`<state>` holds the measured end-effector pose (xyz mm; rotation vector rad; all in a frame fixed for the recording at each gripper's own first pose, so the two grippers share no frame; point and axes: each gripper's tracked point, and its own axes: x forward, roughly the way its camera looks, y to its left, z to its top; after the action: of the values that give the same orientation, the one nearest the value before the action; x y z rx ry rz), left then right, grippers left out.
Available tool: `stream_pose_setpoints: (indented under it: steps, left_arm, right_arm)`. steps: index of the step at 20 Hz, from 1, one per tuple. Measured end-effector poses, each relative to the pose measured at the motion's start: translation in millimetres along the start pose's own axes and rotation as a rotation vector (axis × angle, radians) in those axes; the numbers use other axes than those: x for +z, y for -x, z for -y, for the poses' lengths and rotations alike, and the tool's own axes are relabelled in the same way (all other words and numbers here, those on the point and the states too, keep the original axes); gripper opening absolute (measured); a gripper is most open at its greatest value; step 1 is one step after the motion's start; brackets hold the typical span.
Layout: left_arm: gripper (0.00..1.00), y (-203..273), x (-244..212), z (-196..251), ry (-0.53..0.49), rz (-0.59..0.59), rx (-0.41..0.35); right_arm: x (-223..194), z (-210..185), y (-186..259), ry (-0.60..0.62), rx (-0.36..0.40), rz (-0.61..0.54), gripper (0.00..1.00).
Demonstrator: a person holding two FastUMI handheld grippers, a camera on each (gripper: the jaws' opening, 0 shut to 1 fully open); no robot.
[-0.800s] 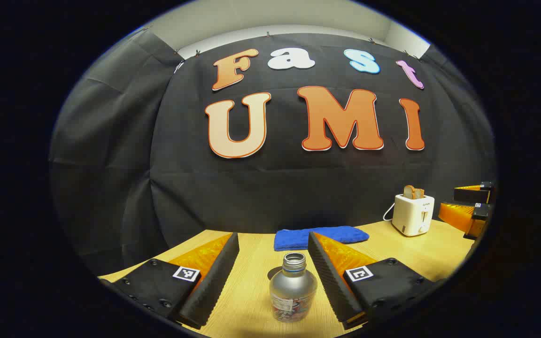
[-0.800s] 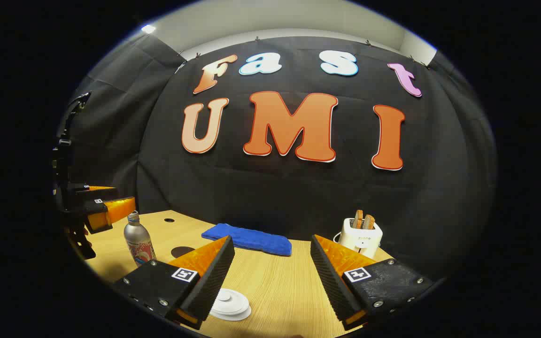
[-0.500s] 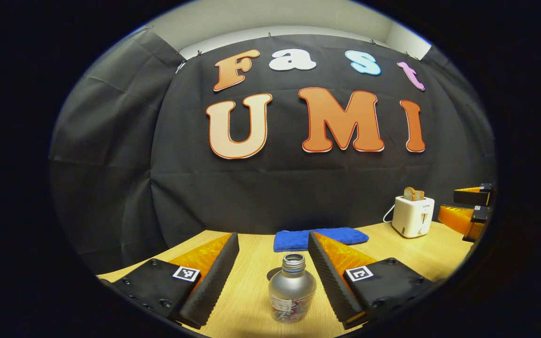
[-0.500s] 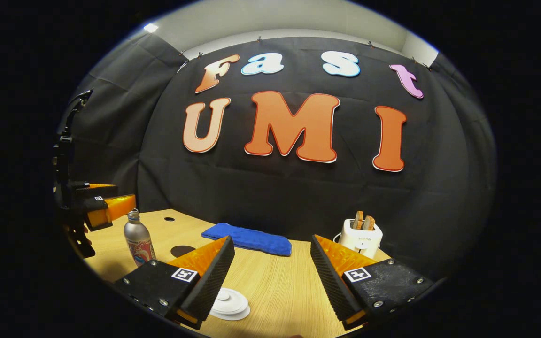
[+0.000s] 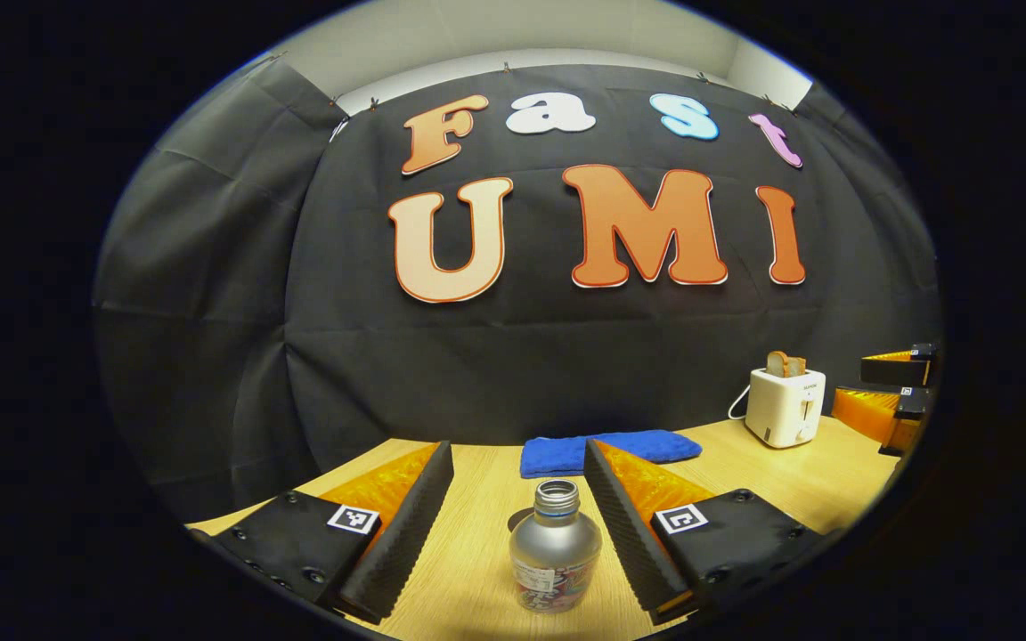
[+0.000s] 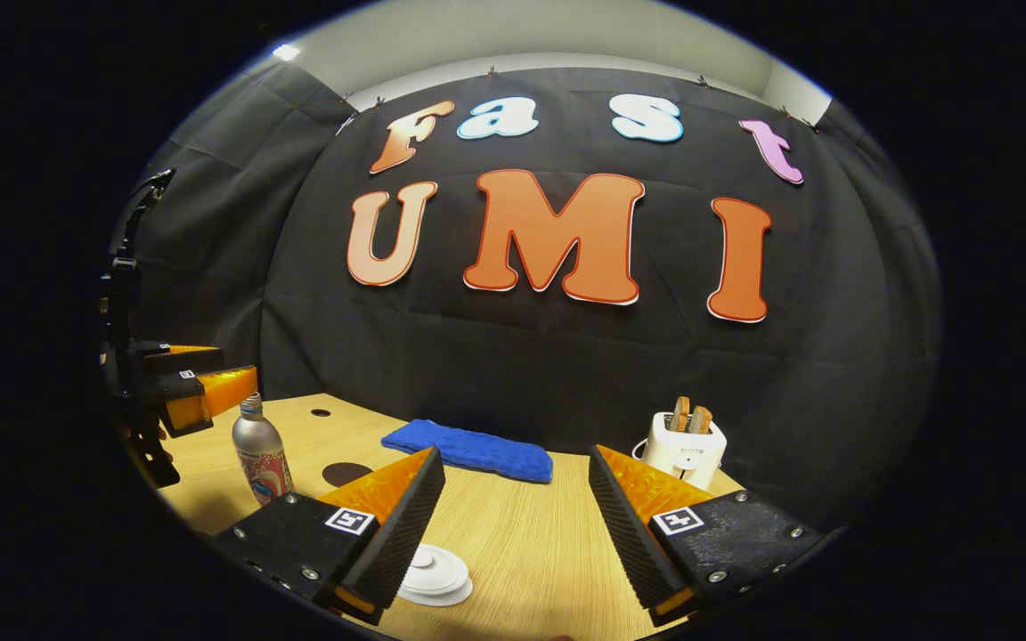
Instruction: Open the teacup lid with one hand, grasp the water bottle and pour water into the teacup with the other hand; after pouring, place the water bottle on the coaster and then close the teacup lid.
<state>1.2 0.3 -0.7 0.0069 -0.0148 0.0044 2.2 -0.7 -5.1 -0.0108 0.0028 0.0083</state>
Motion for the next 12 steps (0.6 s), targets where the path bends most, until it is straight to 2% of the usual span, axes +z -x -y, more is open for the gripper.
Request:
stream_pose_setpoints:
  steps: [3, 6, 7, 9, 10, 12]
  left_arm:
    - [0.97, 1, 0, -1, 0.004, 0.005, 0.003]
    - [1.0, 1, -2, 1, 0.002, 0.0, -0.003]
    - [0.97, 1, -3, 1, 0.0, -0.002, -0.002]
    - [1.0, 1, -6, 2, 0.0, -0.009, -0.005]
    - [0.97, 1, -6, 2, 0.002, -0.01, -0.007]
    - [0.97, 1, -6, 3, 0.007, -0.01, -0.007]
  right_arm:
    - [0, 0, 2, 0.0, 0.006, 0.002, 0.98]
    - [-4, -3, 2, 0.005, 0.018, -0.003, 0.98]
    - [-5, -4, 2, 0.008, 0.019, -0.007, 0.98]
    - [-8, -5, 2, 0.017, 0.024, -0.014, 0.98]
    - [-10, -5, 3, 0.021, 0.025, -0.016, 0.98]
    - [-10, -5, 3, 0.021, 0.026, -0.019, 0.98]
